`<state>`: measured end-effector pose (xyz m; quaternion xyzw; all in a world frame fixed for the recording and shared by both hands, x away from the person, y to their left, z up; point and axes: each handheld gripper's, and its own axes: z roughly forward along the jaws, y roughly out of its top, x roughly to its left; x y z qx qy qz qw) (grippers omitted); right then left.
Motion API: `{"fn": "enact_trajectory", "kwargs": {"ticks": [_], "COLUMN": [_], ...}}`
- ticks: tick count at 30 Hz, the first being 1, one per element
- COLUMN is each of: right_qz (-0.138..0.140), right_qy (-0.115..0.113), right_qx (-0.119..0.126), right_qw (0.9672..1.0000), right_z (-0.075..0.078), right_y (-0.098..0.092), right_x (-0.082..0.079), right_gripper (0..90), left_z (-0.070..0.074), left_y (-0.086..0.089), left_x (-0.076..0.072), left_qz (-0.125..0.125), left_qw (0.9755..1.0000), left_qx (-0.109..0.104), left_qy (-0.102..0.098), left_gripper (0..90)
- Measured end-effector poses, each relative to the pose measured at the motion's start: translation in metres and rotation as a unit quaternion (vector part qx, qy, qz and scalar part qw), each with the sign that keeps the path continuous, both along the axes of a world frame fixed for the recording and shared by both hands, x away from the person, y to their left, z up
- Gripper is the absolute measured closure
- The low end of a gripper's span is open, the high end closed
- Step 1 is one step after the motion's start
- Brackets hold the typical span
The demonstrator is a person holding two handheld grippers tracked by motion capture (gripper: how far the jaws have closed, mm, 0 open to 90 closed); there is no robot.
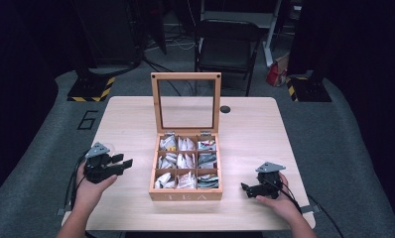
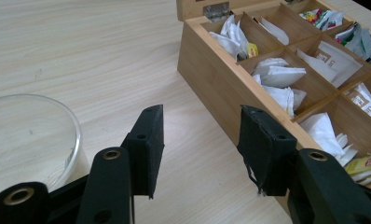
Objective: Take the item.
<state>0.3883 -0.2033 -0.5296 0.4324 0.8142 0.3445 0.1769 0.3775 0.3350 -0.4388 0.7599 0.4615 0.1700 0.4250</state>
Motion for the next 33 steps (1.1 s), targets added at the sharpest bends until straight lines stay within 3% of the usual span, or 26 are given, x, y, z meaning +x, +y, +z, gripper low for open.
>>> {"fn": "enact_trajectory", "kwargs": {"ticks": [10, 17, 26, 33], "right_qz": [0.000, 0.000, 0.000, 0.000], "right_qy": [0.000, 0.000, 0.000, 0.000], "right_qx": [0.000, 0.000, 0.000, 0.000], "right_qw": [1.0000, 1.0000, 1.0000, 1.0000], "right_z": [0.000, 0.000, 0.000, 0.000], "right_y": [0.000, 0.000, 0.000, 0.000], "right_x": [0.000, 0.000, 0.000, 0.000], "right_gripper": [0.6, 0.6, 0.6, 0.6], "left_z": [-0.015, -0.028, -0.039, -0.047], "left_y": [0.003, 0.002, 0.000, -0.003], "left_x": [-0.010, -0.013, -0.015, -0.016], "left_qz": [-0.004, -0.002, -0.002, -0.007], "left_qw": [1.0000, 0.9999, 0.9999, 0.9996], "left_qx": [0.004, -0.008, -0.005, -0.001], "left_qy": [0.004, 0.015, 0.013, 0.026], "left_gripper": [50.0, 50.0, 49.9, 49.7]}}
